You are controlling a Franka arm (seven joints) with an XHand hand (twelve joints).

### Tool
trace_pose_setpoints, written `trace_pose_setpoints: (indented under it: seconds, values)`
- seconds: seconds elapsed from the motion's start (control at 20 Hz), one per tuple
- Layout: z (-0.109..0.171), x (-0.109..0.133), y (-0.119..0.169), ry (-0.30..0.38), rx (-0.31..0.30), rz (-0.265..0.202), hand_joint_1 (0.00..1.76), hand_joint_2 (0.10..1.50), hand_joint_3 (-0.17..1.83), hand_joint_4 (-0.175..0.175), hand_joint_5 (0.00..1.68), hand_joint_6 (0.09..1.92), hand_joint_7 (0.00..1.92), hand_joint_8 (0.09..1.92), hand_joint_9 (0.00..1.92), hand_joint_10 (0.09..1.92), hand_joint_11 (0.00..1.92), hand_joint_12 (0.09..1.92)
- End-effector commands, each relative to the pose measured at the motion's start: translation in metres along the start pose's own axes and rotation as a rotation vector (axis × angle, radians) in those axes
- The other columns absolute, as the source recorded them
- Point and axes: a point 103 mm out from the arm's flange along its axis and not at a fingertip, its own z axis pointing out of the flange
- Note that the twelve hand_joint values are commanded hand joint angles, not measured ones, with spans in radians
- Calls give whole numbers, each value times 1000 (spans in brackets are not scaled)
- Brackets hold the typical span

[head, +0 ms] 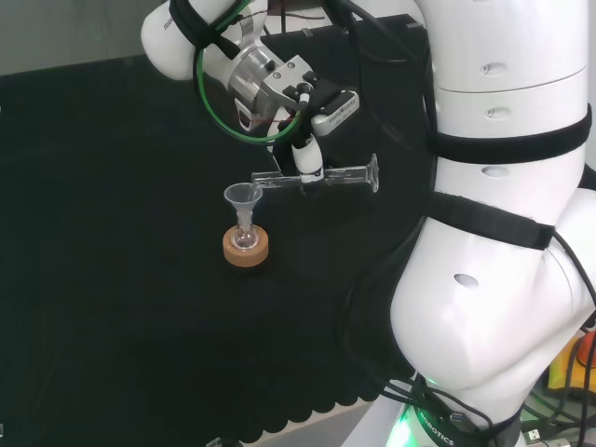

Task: Pour the water from the graduated cylinder into the round-bottom flask.

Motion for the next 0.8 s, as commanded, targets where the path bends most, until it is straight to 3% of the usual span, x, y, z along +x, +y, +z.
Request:
trace_pose_setpoints:
  seconds: [0.05,0.8]
  values:
    - [-1,1,-2,-8,9,13,1247,1150,0,-175,898,1122,935,1108,1378,174,1209,756]
    - [-3,2,-3,-30,13,31,1247,1150,0,-175,897,1124,934,1110,1381,169,1208,753]
